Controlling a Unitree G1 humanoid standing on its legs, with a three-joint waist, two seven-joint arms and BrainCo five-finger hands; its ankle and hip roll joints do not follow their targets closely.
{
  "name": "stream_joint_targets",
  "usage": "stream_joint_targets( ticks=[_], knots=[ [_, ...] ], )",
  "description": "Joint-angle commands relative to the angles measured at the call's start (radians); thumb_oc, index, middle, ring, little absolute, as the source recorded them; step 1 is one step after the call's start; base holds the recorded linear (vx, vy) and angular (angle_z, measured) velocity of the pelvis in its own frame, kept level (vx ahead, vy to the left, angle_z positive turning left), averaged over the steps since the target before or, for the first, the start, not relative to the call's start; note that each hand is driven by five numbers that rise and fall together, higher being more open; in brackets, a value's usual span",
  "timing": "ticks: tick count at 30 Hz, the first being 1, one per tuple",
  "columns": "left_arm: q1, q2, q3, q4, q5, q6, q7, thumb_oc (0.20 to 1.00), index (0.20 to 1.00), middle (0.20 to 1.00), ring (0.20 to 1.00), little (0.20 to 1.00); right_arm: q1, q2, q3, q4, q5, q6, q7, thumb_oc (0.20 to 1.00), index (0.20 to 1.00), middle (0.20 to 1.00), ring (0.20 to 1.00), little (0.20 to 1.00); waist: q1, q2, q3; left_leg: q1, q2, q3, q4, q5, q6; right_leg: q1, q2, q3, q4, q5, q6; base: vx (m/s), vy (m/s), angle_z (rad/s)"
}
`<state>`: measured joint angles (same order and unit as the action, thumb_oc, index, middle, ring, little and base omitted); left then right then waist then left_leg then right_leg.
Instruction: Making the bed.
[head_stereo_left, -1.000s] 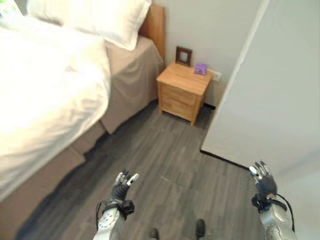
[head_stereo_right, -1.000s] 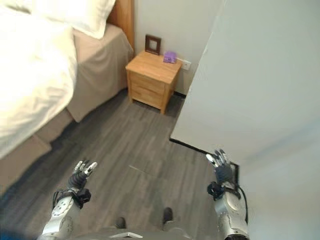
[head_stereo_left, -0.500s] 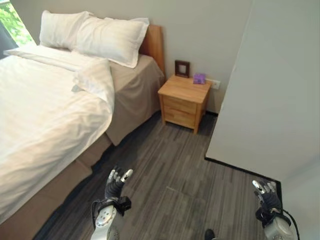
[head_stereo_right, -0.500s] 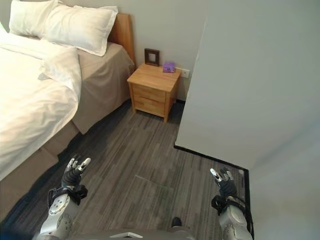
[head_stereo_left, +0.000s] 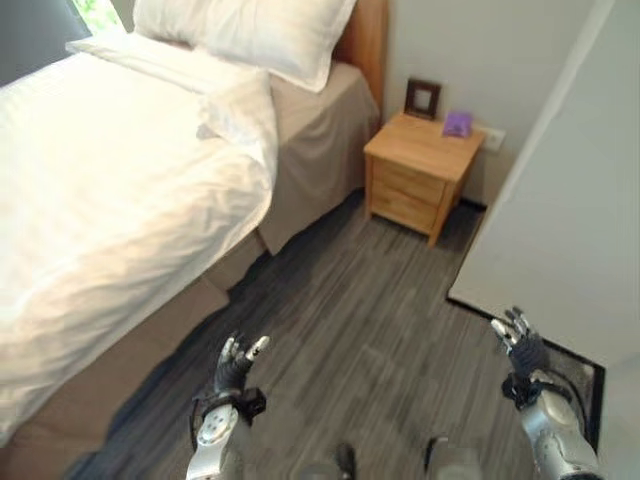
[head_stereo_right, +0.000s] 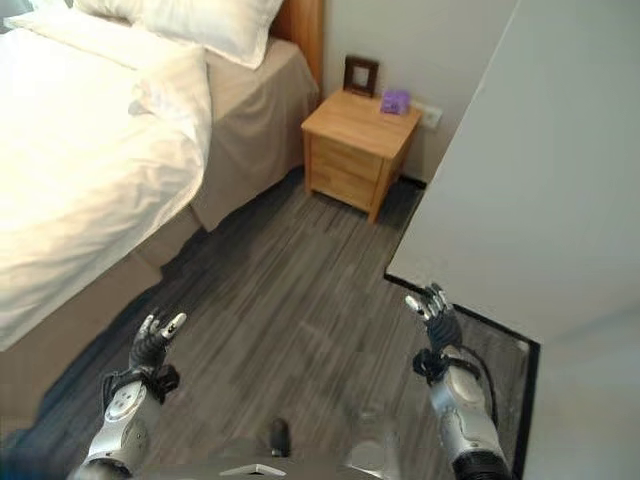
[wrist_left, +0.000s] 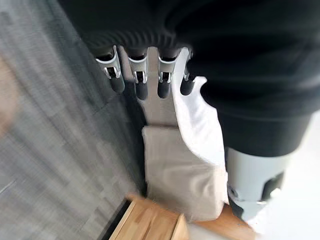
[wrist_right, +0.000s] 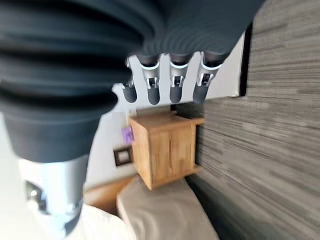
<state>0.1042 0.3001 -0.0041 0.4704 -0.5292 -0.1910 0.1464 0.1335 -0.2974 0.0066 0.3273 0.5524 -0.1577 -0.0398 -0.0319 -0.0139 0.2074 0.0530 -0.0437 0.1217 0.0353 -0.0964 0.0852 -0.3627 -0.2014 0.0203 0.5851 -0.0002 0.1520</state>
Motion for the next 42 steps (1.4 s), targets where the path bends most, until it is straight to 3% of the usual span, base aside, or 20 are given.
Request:
stream_joint_targets(
  ticks=[1,4,8,9,11,12,13,15,19,20,23,25,26,27,28,31,35,37,39,42],
  knots=[
    [-0.060,0.027,-0.021,-0.073,0.043,-0.043,-0.049,1.000,1.000,1.000,1.000,1.000,-0.014,-0.034,-0.054,0.007,0.002,-0.065,0.007,1.000,1.000,1.000,1.000,1.000,-0.077,0.000,-0.012,0.141,0.055,-0.099,-0.079,-0.021,-0.065,0.047,0.084,-0.003,-0.396,0.137,0.015,0.51,-0.103,0.38],
    [-0.098,0.039,-0.052,-0.082,0.082,-0.037,-0.067,1.000,1.000,1.000,1.000,1.000,0.034,-0.049,-0.068,-0.001,-0.045,-0.045,0.026,1.000,1.000,1.000,1.000,1.000,-0.132,-0.009,-0.024,0.248,0.075,-0.157,-0.120,-0.044,-0.096,-0.005,0.124,0.000,-0.587,0.191,0.045,0.58,-0.179,0.74],
    [-0.124,0.018,-0.094,-0.086,0.091,-0.037,-0.079,1.000,1.000,1.000,1.000,1.000,0.063,-0.073,-0.085,0.005,-0.066,-0.038,0.043,1.000,1.000,1.000,1.000,1.000,-0.154,-0.009,-0.054,0.287,0.120,-0.192,-0.059,-0.041,-0.127,0.040,0.125,-0.050,-0.545,0.197,0.024,0.50,-0.211,0.75],
    [-0.122,0.006,-0.098,-0.084,0.090,-0.035,-0.085,1.000,1.000,1.000,1.000,1.000,0.063,-0.079,-0.092,0.016,-0.056,-0.040,0.050,1.000,1.000,1.000,1.000,1.000,-0.156,-0.002,-0.068,0.273,0.145,-0.189,0.016,0.017,-0.151,0.061,0.143,-0.042,-0.540,0.188,0.009,0.34,-0.196,0.72],
    [-0.137,-0.014,-0.111,-0.078,0.058,-0.033,-0.080,1.000,1.000,1.000,1.000,1.000,0.041,-0.111,-0.101,0.034,-0.045,-0.046,0.036,1.000,1.000,1.000,1.000,1.000,-0.143,-0.017,-0.072,0.108,0.149,-0.174,0.399,0.197,-0.181,0.138,0.148,-0.059,-0.538,0.161,-0.044,0.53,-0.477,0.39],
    [-0.144,-0.028,-0.117,-0.103,-0.004,-0.029,-0.089,1.000,1.000,1.000,1.000,1.000,0.030,-0.128,-0.116,0.020,0.003,-0.062,0.028,1.000,1.000,1.000,1.000,1.000,-0.112,-0.062,-0.035,-0.056,0.188,-0.072,0.704,0.236,-0.165,0.242,0.151,-0.080,-0.562,0.122,-0.105,0.70,-0.709,0.55],
    [-0.155,-0.032,-0.139,-0.101,-0.006,-0.022,-0.093,1.000,1.000,1.000,1.000,1.000,0.018,-0.152,-0.123,0.041,0.008,-0.063,0.000,1.000,1.000,1.000,1.000,1.000,-0.076,-0.084,-0.010,-0.169,0.197,-0.011,0.782,0.181,-0.149,0.316,0.158,-0.078,-0.572,0.068,-0.131,0.69,-0.610,0.57],
    [-0.156,-0.042,-0.146,-0.086,-0.021,-0.022,-0.089,1.000,1.000,1.000,1.000,1.000,0.002,-0.164,-0.126,0.049,0.014,-0.060,-0.012,1.000,1.000,1.000,1.000,1.000,-0.053,-0.087,-0.001,-0.273,0.200,0.014,0.736,0.156,-0.147,0.371,0.155,-0.075,-0.582,0.038,-0.132,0.50,-0.174,0.19],
    [-0.147,-0.044,-0.151,-0.072,-0.028,-0.026,-0.098,1.000,1.000,1.000,1.000,1.000,0.025,-0.164,-0.140,0.032,0.019,-0.061,0.005,1.000,1.000,1.000,1.000,1.000,-0.043,-0.080,-0.024,-0.301,0.180,0.049,0.433,0.172,-0.143,0.426,0.147,-0.071,-0.590,-0.012,-0.120,0.46,-0.010,-0.14],
    [-0.117,-0.034,-0.145,-0.076,0.000,-0.021,-0.102,1.000,1.000,1.000,1.000,1.000,0.024,-0.167,-0.128,0.045,-0.016,-0.055,0.013,1.000,1.000,1.000,1.000,1.000,-0.016,-0.070,-0.036,-0.306,0.111,0.008,0.228,0.175,-0.125,0.478,0.166,-0.059,-0.596,-0.040,-0.109,0.35,0.014,-0.38],
    [-0.060,-0.024,-0.108,-0.127,0.017,-0.013,-0.107,1.000,1.000,1.000,1.000,1.000,0.004,-0.160,-0.113,0.015,-0.055,-0.035,0.039,1.000,1.000,1.000,1.000,1.000,0.011,-0.074,-0.054,-0.244,0.080,0.055,0.121,0.192,-0.115,0.517,0.175,-0.067,-0.571,-0.051,-0.092,0.54,0.011,-0.14],
    [-0.057,-0.025,-0.101,-0.121,0.017,-0.011,-0.109,1.000,1.000,1.000,1.000,1.000,-0.008,-0.153,-0.097,0.014,-0.061,-0.034,0.041,1.000,1.000,1.000,1.000,1.000,0.016,-0.077,-0.064,-0.221,0.079,0.073,0.079,0.183,-0.107,0.510,0.173,-0.067,-0.559,-0.053,-0.083,0.35,0.081,-0.40],
    [-0.062,-0.019,-0.088,-0.102,0.026,-0.013,-0.106,1.000,1.000,1.000,1.000,1.000,-0.049,-0.129,-0.060,0.002,-0.072,-0.043,0.049,1.000,1.000,1.000,1.000,1.000,0.024,-0.090,-0.079,-0.122,0.056,0.105,0.009,0.154,-0.064,0.437,0.146,-0.084,-0.323,0.049,-0.005,0.45,0.125,-0.33],
    [-0.062,-0.019,-0.087,-0.102,0.026,-0.013,-0.106,1.000,1.000,1.000,1.000,1.000,-0.050,-0.129,-0.060,0.002,-0.072,-0.043,0.049,1.000,1.000,1.000,1.000,1.000,0.025,-0.088,-0.082,-0.126,0.058,0.106,0.008,0.156,-0.064,0.432,0.148,-0.082,-0.324,0.052,-0.005,0.44,0.125,-0.41],
    [-0.066,-0.011,-0.081,-0.104,0.013,-0.013,-0.102,1.000,1.000,1.000,1.000,1.000,-0.063,-0.121,-0.043,-0.016,-0.063,-0.042,0.061,1.000,1.000,1.000,1.000,1.000,0.013,-0.081,-0.067,-0.095,0.062,0.096,-0.009,0.154,-0.056,0.376,0.141,-0.070,-0.212,0.086,0.019,0.16,0.037,0.00],
    [-0.081,0.015,-0.075,-0.096,0.038,-0.019,-0.093,1.000,1.000,1.000,1.000,1.000,-0.058,-0.116,-0.013,-0.042,-0.083,-0.037,0.087,1.000,1.000,1.000,1.000,1.000,-0.014,-0.062,-0.049,-0.053,0.074,0.032,-0.031,0.147,-0.054,0.281,0.171,-0.003,-0.122,0.063,-0.005,0.25,-0.037,0.29],
    [-0.065,0.017,-0.046,-0.091,0.009,-0.026,-0.099,1.000,1.000,1.000,1.000,1.000,-0.022,-0.109,-0.020,-0.042,-0.075,-0.029,0.101,1.000,1.000,1.000,1.000,1.000,-0.035,-0.062,-0.060,-0.021,0.075,-0.066,-0.040,0.122,-0.075,0.273,0.138,0.132,-0.335,0.020,-0.031,0.33,-0.180,1.02],
    [-0.065,0.015,-0.052,-0.069,0.013,-0.030,-0.102,1.000,1.000,1.000,1.000,1.000,-0.009,-0.100,-0.024,-0.033,-0.058,-0.032,0.103,1.000,1.000,1.000,1.000,1.000,-0.050,-0.072,-0.065,-0.011,0.069,-0.129,-0.044,0.108,-0.084,0.282,0.154,0.255,-0.439,0.017,-0.016,0.23,-0.156,1.14],
    [-0.060,0.020,-0.059,-0.073,0.030,-0.034,-0.102,1.000,1.000,1.000,1.000,1.000,0.002,-0.103,-0.018,-0.032,-0.060,-0.033,0.109,1.000,1.000,1.000,1.000,1.000,-0.049,-0.078,-0.067,-0.003,0.077,-0.189,-0.051,0.103,-0.092,0.273,0.162,0.304,-0.470,0.032,-0.001,0.19,-0.250,1.20],
    [-0.053,0.020,-0.055,-0.077,0.043,-0.040,-0.110,1.000,1.000,1.000,1.000,1.000,0.002,-0.114,-0.005,-0.035,-0.065,-0.029,0.126,1.000,1.000,1.000,1.000,1.000,-0.041,-0.095,-0.074,-0.018,0.084,-0.255,-0.051,0.120,-0.116,0.311,0.160,0.256,-0.538,0.026,-0.021,0.12,-0.310,1.24]
  ],
)
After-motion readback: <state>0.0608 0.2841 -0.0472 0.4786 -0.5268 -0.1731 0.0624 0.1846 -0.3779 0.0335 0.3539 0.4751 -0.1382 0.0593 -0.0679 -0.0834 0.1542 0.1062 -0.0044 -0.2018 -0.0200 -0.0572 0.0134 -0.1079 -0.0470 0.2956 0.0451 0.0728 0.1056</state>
